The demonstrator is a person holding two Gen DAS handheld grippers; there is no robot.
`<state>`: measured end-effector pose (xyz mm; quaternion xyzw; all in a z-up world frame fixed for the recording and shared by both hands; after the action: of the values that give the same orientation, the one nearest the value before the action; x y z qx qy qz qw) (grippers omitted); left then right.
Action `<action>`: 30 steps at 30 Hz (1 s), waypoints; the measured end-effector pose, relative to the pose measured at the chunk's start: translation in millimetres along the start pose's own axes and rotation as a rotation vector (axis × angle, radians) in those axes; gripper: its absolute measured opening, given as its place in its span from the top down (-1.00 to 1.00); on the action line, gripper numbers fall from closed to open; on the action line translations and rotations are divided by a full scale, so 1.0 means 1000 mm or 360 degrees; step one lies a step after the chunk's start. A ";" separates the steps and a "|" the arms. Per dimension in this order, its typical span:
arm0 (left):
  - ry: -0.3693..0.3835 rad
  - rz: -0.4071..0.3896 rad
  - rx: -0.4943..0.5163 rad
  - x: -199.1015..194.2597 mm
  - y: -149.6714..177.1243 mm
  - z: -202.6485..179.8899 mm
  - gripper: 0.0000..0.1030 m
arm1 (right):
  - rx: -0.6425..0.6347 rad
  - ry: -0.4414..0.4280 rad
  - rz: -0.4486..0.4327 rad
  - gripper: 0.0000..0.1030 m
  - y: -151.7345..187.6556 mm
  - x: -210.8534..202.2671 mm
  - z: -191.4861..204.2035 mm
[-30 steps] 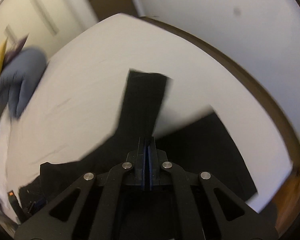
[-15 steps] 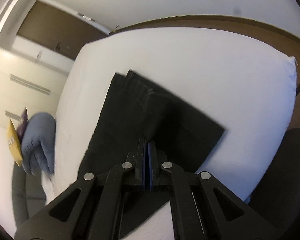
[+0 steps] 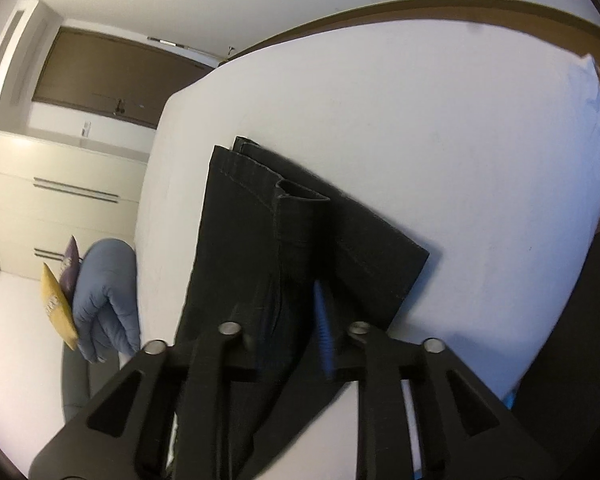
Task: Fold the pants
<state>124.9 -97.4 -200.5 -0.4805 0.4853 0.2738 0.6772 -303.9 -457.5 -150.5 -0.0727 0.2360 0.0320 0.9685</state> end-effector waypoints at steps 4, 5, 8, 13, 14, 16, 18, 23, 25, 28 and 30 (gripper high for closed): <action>-0.0005 0.0002 0.0001 0.002 0.001 0.004 -0.96 | 0.0029 -0.0044 -0.0011 0.10 0.000 0.018 0.002; -0.0006 0.0004 0.0001 0.003 0.002 0.005 -0.96 | 0.0031 -0.0044 -0.0015 0.10 -0.001 0.022 0.002; -0.0005 0.0006 0.0003 0.003 0.002 0.004 -0.96 | 0.0005 -0.0037 -0.0003 0.16 -0.004 0.037 0.007; -0.0008 0.0008 -0.0001 0.001 0.004 0.002 -0.96 | -0.0058 0.0044 0.0042 0.96 -0.007 0.044 0.009; -0.0009 0.0008 -0.0001 0.001 0.004 0.001 -0.96 | -0.0081 0.0065 0.0042 0.97 -0.006 0.043 0.008; -0.0008 0.0009 -0.0006 -0.001 0.004 -0.001 -0.96 | -0.0128 0.0107 0.0039 0.97 -0.004 0.040 0.008; 0.0009 0.0001 -0.0020 -0.004 0.007 0.005 -0.96 | -0.0173 0.0149 0.0031 0.98 -0.003 0.038 0.009; -0.0015 -0.0009 -0.0004 -0.003 0.012 0.006 -0.96 | -0.0202 0.0182 0.0032 0.98 -0.001 0.022 0.008; -0.0009 -0.0011 -0.0017 -0.005 0.014 0.005 -0.96 | -0.0219 0.0187 0.0021 0.98 0.000 0.019 0.013; 0.0003 -0.0022 -0.0023 -0.006 0.017 0.008 -0.96 | -0.0198 0.0196 0.0010 0.98 -0.001 0.012 0.009; 0.0003 -0.0031 -0.0026 -0.007 0.020 0.012 -0.96 | -0.0155 0.0179 0.0008 0.98 0.000 0.013 0.004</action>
<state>110.2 -78.5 -200.4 -0.4909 0.4791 0.2707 0.6755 -290.4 -456.0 -152.7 -0.1209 0.2884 0.0417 0.9489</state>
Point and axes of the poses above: each gripper's, at about its wrist camera, not at the fingertips, and x roughly the way its jaws point, z to its left, y to its underside, the point moved 3 cm from there along x, roughly the way its jaws point, and after that the axes turned 10 degrees about -y, right-handed, at the moved point
